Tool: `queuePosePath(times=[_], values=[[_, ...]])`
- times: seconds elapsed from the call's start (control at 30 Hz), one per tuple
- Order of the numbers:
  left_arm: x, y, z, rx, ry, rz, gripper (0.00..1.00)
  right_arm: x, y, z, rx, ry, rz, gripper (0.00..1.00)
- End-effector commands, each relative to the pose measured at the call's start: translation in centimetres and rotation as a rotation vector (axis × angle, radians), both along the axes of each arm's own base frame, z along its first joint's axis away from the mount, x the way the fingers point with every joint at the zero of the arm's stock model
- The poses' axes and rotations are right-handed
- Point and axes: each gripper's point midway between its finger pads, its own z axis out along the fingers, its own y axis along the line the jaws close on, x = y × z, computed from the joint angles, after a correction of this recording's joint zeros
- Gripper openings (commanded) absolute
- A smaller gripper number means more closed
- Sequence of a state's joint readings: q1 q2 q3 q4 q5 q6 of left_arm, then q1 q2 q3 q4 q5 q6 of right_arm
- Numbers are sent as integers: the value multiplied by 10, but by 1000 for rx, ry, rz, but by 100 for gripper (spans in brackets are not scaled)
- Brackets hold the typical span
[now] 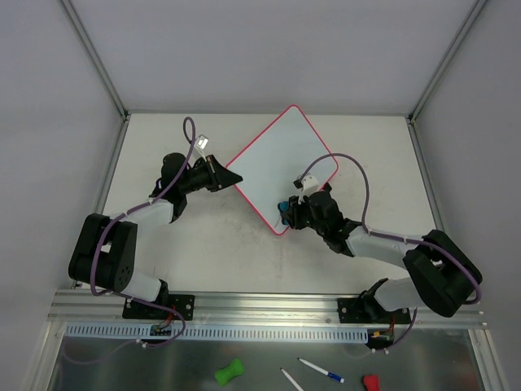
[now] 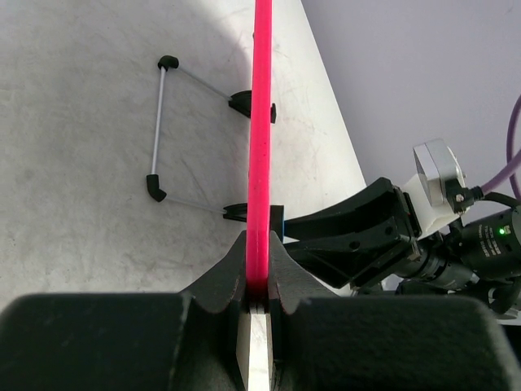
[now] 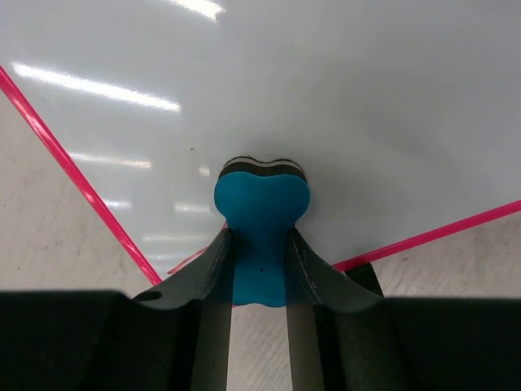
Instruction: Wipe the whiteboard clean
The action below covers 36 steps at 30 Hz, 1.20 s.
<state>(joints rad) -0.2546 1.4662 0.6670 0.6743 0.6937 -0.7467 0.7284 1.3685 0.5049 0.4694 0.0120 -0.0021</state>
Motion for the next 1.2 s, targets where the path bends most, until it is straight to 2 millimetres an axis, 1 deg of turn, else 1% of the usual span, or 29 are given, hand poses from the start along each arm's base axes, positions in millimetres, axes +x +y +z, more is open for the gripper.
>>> queuePosePath(times=[0.0, 0.17, 0.47, 0.5, 0.57, 0.63, 0.7, 0.8, 0.9, 1.0, 1.07, 1.1, 1.17], values=[[-13, -15, 2, -7, 32, -69, 0, -17, 19, -12, -71, 17, 115, 0], [-13, -15, 2, -8, 33, -70, 0, -23, 31, -12, -68, 4, 167, 1], [-12, -16, 2, -7, 36, -69, 0, -39, 50, -9, -54, -30, 229, 1], [-12, -16, 2, -7, 36, -70, 0, -44, 53, -10, -58, -30, 240, 0], [-13, -16, 3, -7, 39, -68, 0, -44, 54, -11, -74, -44, 221, 0], [-13, -15, 3, -6, 38, -64, 0, -50, 57, -13, -87, -47, 221, 0], [-13, -14, 2, -3, 42, -61, 0, -54, 55, -17, -110, -48, 212, 1], [-13, -15, 2, -1, 43, -62, 0, -48, 44, -19, -134, -65, 147, 0], [-13, -14, 1, 0, 46, -62, 0, -37, 25, -17, -184, -85, 46, 0], [-13, -15, 1, 0, 45, -62, 0, -23, 15, -8, -201, -106, -41, 0], [-13, -15, 1, 0, 46, -62, 0, -11, 10, 4, -204, -130, -98, 0], [-13, -14, 0, 0, 48, -60, 0, -6, 6, 6, -213, -131, -120, 1], [-13, -15, 0, 1, 46, -63, 0, 2, 4, 14, -203, -139, -145, 0]])
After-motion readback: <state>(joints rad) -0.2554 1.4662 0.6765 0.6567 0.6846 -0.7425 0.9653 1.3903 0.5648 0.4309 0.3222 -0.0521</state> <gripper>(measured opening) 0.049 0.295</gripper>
